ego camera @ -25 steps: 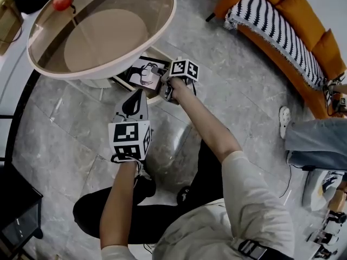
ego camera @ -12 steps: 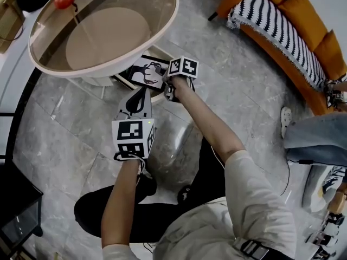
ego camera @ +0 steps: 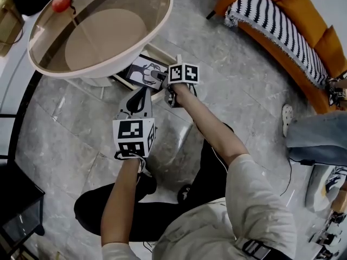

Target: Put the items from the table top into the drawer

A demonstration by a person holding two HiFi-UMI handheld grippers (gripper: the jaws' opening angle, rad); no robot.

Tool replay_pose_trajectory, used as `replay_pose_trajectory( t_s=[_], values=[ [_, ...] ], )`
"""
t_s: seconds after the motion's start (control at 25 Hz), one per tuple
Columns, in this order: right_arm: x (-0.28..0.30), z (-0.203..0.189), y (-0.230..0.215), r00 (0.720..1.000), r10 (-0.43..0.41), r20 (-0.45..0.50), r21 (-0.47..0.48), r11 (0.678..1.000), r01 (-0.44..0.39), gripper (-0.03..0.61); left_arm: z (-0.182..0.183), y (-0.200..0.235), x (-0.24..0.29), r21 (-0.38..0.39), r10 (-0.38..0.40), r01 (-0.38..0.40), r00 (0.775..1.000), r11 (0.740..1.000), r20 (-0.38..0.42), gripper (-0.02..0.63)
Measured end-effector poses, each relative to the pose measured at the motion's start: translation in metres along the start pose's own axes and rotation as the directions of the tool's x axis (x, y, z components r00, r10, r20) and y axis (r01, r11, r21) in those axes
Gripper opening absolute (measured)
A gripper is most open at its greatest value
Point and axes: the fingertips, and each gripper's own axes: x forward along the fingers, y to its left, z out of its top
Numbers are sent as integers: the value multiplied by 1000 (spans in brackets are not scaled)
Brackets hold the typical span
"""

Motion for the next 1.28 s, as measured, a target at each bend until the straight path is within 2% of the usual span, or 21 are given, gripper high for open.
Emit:
replay_pose_trajectory(
  t_s=[0.12,0.2,0.28,0.32,0.4,0.48,0.56,0.68,0.76,0.84,0.96,1.04,1.28],
  values=[
    [-17,-10,21,988,153,14,-12,988,-153,301,-5,-8,3,28,-13,13,1000,1000,-11,21],
    [-30,-10,27,983,175,57,-114,979,-168,301,-12,-6,3,40,-10,11,1000,999,-23,21],
    [-43,-9,27,980,171,103,-267,954,-138,301,-20,-4,3,45,-3,5,999,999,-38,21],
    [-49,-9,25,979,163,122,-348,931,-111,301,-23,-4,3,44,-4,6,999,999,-46,21],
    [-59,-15,19,981,131,144,-497,867,-43,301,-28,-3,3,22,-13,14,998,1000,-56,21],
    [-68,-23,8,983,87,162,-588,809,26,301,-30,-2,1,-2,-18,18,998,1000,-56,21],
    [-76,-31,-3,979,73,189,-616,785,60,301,-29,-1,-1,-1,-10,10,998,1000,-55,21],
    [-83,-42,-18,972,64,225,-620,779,92,283,-28,0,-6,-3,4,-4,999,1000,-50,21],
    [-84,-50,-27,971,43,234,-617,778,114,164,-25,-3,-8,-10,1,-2,999,1000,-42,21],
    [-81,-57,-30,973,27,228,-627,769,125,142,-20,-7,-10,-7,-12,11,1000,1000,-28,21],
    [-76,-64,-34,976,6,218,-663,735,144,99,-17,-15,-12,13,-24,24,1000,1000,-17,21],
    [-71,-71,-40,978,-18,207,-670,726,155,61,-20,-18,-12,14,-27,28,999,1000,-22,21],
    [-53,-86,-63,975,-118,186,-654,726,213,41,-25,-18,-11,23,-44,45,998,999,-36,21]
  ],
)
